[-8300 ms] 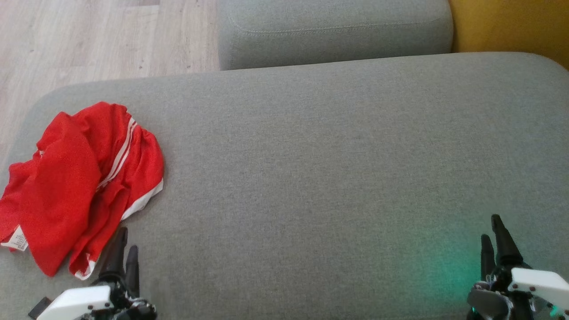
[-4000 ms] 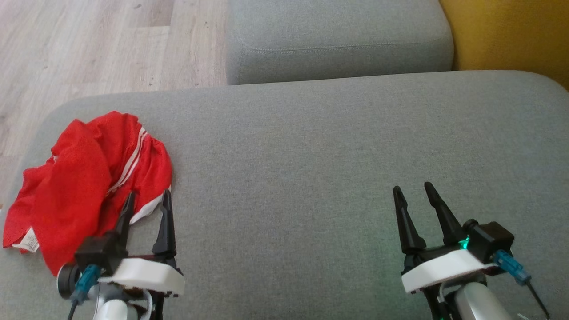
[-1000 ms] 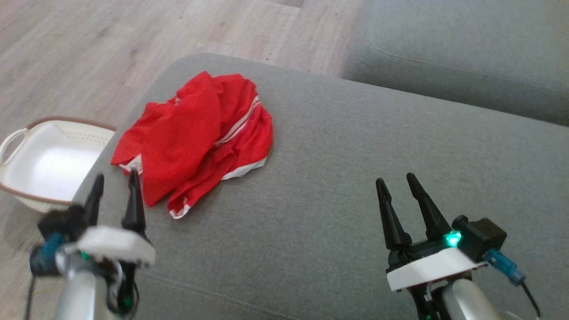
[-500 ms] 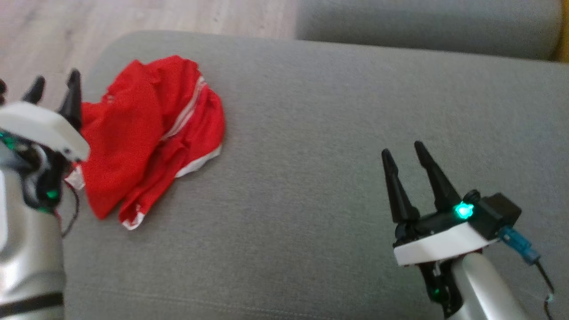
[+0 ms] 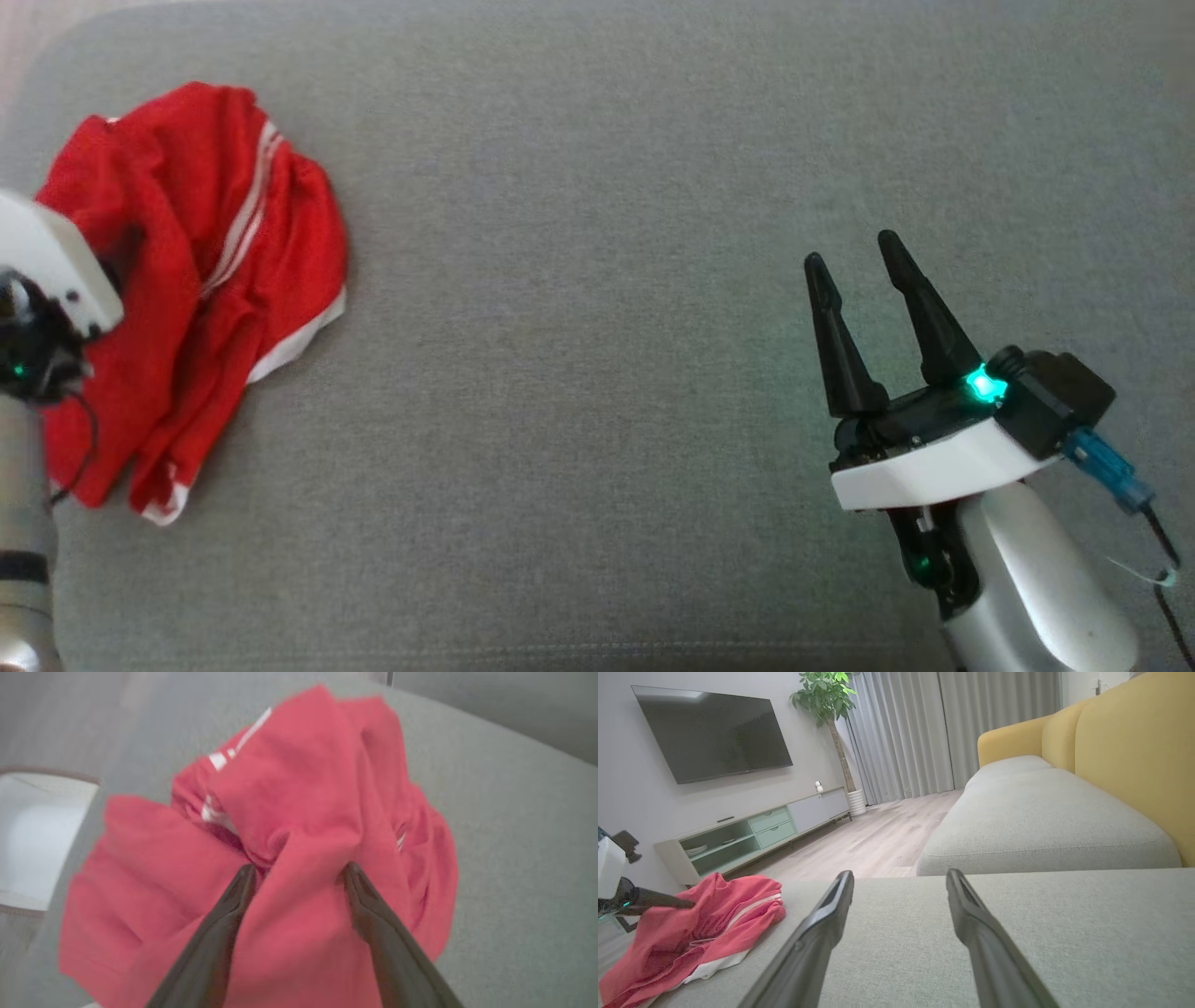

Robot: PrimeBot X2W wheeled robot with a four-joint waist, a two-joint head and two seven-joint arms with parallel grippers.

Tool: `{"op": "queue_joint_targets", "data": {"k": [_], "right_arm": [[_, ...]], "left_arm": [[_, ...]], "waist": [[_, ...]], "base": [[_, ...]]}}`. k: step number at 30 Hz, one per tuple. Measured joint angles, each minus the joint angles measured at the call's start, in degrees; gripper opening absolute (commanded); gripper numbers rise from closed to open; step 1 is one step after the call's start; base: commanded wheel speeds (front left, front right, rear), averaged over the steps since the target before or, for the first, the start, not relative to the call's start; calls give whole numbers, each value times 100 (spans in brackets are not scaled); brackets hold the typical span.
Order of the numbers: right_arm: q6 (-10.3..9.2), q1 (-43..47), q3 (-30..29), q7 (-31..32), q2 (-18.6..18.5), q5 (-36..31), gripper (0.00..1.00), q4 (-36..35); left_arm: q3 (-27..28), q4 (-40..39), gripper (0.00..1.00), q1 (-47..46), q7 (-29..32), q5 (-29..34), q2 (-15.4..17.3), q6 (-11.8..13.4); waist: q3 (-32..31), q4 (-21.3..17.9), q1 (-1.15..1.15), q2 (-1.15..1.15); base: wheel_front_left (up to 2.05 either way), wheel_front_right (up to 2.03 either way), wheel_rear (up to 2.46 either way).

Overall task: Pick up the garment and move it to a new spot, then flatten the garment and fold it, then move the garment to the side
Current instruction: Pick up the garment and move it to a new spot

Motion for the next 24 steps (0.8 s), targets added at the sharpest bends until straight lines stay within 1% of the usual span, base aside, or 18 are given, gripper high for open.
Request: {"op": "queue_joint_targets", "data": {"k": [3,7,8,9,10,14,20,24], "right_arm": [[0,-1,-1,0,1,0,100,-2],[0,-9,-10,0,7,0,100,-2],[0,-12,-12,0,8,0,100,-3],[0,-16,-12,0,9,0,100,-3],[0,-19,-13,0,10,0,100,-3],[0,-22,-64,0,33,29,100,-2],[0,-21,-48,0,111,59,100,27],[0,1,-29,-1,187,154,100,87]], "left_arm": [[-101,431,100,13,370,-113,-2,-4],[-227,713,100,15,477,-115,69,-5],[-235,751,65,15,419,-115,99,-5],[-246,792,36,15,339,-114,126,-7],[-249,831,0,15,261,-115,144,-8],[-361,858,0,12,-124,-231,178,-43],[-805,762,0,9,-356,-491,277,-43],[-1214,414,0,9,-571,-609,377,-42]], "waist": [[105,-113,0,0],[164,-209,0,0],[171,-224,0,0],[174,-235,0,0],[172,-240,0,0],[130,-222,0,0],[-41,-173,0,0],[-240,-163,0,0]], "base": [[0,0,0],[0,0,0],[0,0,0],[0,0,0],[0,0,0],[0,0,0],[0,0,0],[0,0,0]]}}
